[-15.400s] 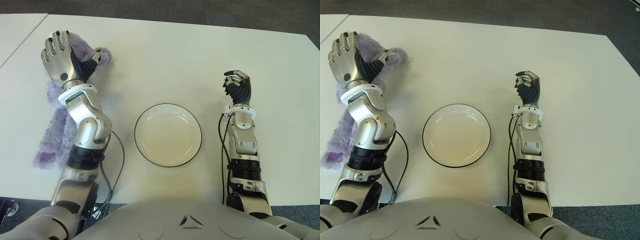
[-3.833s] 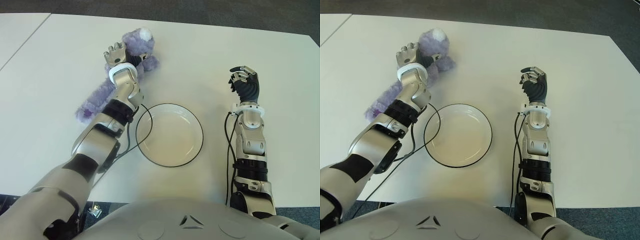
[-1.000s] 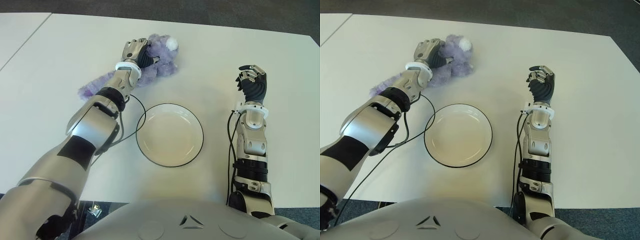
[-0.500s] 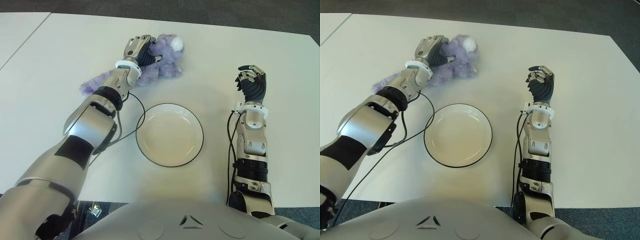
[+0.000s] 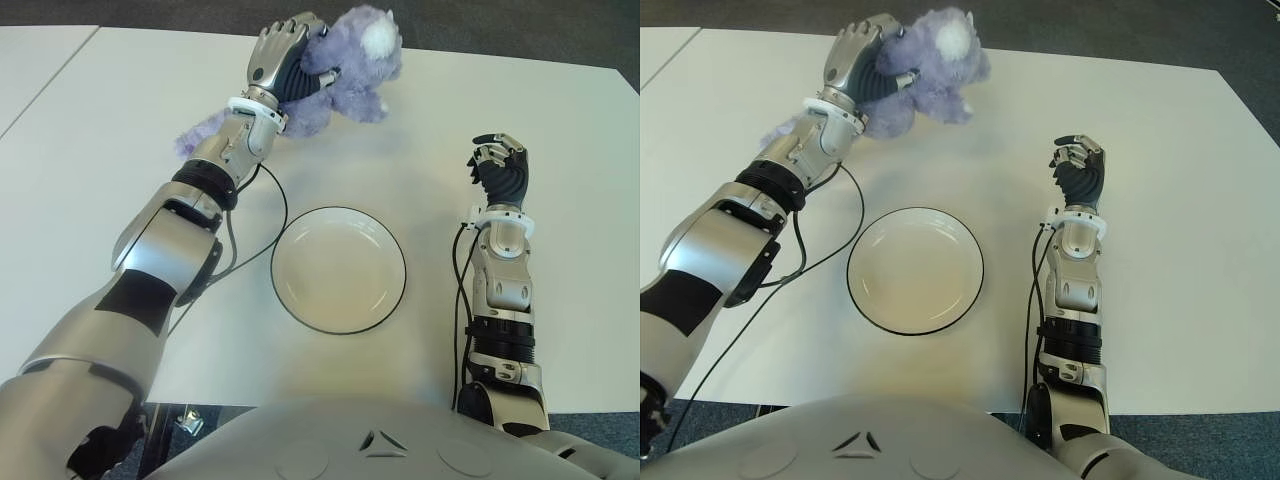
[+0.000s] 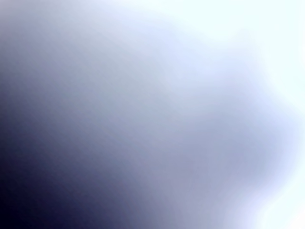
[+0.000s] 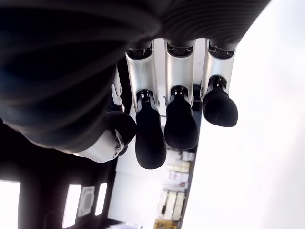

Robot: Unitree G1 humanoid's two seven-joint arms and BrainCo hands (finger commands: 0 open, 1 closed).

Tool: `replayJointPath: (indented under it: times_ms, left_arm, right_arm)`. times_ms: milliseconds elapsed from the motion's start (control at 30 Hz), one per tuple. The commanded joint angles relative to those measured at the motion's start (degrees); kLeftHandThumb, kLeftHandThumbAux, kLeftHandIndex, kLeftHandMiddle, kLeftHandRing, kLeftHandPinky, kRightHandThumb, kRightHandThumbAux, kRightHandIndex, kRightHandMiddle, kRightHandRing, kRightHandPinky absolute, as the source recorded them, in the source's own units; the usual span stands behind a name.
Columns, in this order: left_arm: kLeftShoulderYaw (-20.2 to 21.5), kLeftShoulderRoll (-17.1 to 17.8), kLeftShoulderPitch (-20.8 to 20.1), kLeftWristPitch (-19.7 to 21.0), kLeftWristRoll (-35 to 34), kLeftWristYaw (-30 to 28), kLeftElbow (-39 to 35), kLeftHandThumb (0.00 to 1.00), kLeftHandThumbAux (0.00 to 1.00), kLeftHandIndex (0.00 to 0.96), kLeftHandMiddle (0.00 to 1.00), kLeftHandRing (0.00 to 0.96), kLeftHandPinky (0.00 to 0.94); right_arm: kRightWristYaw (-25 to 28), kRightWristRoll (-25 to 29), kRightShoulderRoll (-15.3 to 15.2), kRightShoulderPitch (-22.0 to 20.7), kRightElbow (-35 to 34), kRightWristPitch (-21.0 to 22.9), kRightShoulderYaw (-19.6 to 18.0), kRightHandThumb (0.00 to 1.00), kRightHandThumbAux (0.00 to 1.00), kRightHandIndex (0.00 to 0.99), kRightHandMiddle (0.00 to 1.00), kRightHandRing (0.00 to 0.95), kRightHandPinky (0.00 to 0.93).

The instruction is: Put the doll into the plate.

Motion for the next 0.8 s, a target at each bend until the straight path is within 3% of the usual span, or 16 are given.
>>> replayJointPath:
  times_ms: [33,600,800]
  left_arm:
    - [0.08,1.25,0.0,-0.82,1.31,4.01,-1.16,1.0,0.656,0.402,0.516,0.558,0.437]
    - [1.1,4.03,-0.1,-5.31,3.49,14.1,-6.98,1.0,0.658,0.382,0.494,0.526,0.463]
    - [1.16,4.3,0.23,-5.86,4.38,15.27,-8.0,1.0,0.658,0.381,0.492,0.52,0.462]
  right_arm:
    - [0.12,0.52,0.16,0.09,0.88,-0.24,0.0,0.717,0.715,0.434,0.704,0.741,0.756]
    - [0.52,0.48,-0.14,-0.32,2.16,-0.78,0.19,0.716,0.715,0.434,0.708,0.751,0.772]
    - [0.76,0.55,-0.15,-0.33,2.33,-1.08,0.14,0.716,0.715,0.434,0.708,0.751,0.771]
